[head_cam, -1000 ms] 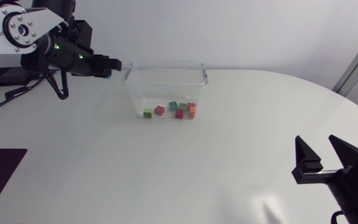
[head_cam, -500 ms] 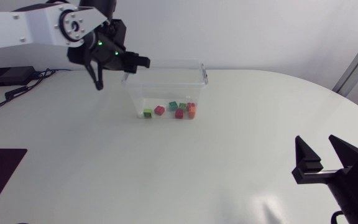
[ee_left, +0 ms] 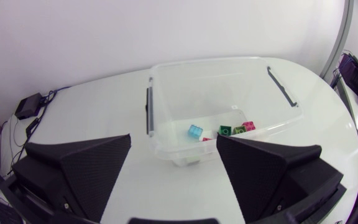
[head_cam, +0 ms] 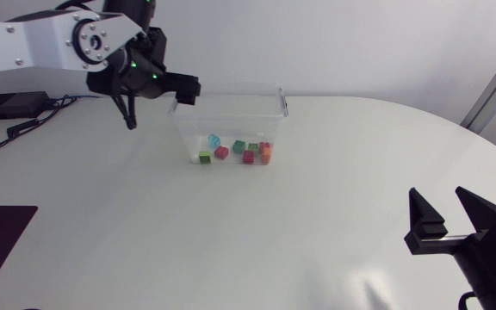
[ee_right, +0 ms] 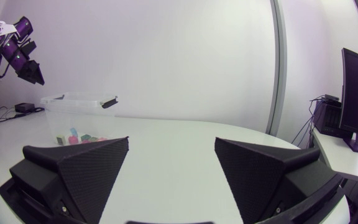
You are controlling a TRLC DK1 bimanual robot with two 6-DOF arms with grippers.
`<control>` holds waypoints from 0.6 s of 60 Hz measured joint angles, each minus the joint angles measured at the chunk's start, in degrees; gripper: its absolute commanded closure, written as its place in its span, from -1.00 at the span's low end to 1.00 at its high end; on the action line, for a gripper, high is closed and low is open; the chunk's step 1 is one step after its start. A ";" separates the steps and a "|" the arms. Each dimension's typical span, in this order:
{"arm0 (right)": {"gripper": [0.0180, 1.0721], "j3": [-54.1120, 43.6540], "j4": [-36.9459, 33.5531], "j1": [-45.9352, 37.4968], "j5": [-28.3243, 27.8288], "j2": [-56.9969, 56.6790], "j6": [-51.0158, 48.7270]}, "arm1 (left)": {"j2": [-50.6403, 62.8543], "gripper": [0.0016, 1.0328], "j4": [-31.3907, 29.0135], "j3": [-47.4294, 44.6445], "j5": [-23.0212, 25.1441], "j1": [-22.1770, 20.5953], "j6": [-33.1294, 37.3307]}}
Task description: Place the duplo bricks in the container
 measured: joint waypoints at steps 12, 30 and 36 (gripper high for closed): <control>-0.91 0.00 0.00 0.00 0.00 0.02 0.00 | -12.28 -0.93 0.90 -8.63 0.87 2.49 0.72; -0.91 0.00 0.00 0.00 0.02 0.00 0.00 | -31.65 -0.93 3.02 -24.00 4.17 7.69 3.91; -0.91 0.00 0.00 0.00 0.02 0.00 0.00 | -39.08 -0.93 4.66 -30.97 5.03 9.53 4.39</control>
